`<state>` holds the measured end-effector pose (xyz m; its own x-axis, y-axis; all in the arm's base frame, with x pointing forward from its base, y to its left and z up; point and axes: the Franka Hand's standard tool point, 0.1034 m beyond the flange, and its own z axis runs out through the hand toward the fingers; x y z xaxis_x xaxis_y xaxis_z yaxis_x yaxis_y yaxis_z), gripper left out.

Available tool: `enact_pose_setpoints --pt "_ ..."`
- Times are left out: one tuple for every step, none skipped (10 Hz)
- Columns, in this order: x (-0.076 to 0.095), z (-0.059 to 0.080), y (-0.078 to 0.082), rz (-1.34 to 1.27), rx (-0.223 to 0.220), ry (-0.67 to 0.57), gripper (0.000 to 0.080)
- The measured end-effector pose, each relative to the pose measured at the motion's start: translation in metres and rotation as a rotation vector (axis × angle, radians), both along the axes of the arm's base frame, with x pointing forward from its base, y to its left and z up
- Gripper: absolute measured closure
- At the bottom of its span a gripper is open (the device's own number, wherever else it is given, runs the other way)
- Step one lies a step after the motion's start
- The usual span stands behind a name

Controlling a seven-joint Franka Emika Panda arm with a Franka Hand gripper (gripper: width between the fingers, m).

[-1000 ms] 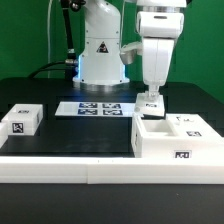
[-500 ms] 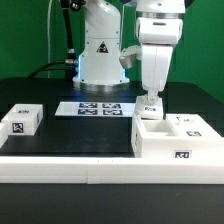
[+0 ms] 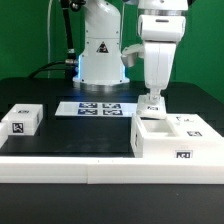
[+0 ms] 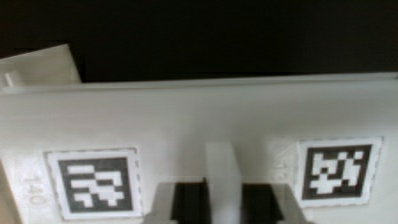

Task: Assemble cabinet

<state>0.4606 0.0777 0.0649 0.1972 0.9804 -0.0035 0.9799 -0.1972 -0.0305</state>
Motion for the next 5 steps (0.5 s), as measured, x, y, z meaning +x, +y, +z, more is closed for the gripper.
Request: enact_pose_setpoints --pt "-0.0010 -0.0022 -0.0018 0.000 0.001 0.005 0.0731" --pt "-0.0011 -0.0025 -0.0019 -0.002 0.001 0.005 0.0731" --pt "-0.0012 -0.0027 -0.0020 -0.002 0.001 0.006 0.0731" --pt "-0.0014 -0.0029 -0.0020 -0.002 0.001 0.006 0.0731" --pt "-0.0010 -0.0028 -0.0020 0.002 0.001 0.005 0.0731"
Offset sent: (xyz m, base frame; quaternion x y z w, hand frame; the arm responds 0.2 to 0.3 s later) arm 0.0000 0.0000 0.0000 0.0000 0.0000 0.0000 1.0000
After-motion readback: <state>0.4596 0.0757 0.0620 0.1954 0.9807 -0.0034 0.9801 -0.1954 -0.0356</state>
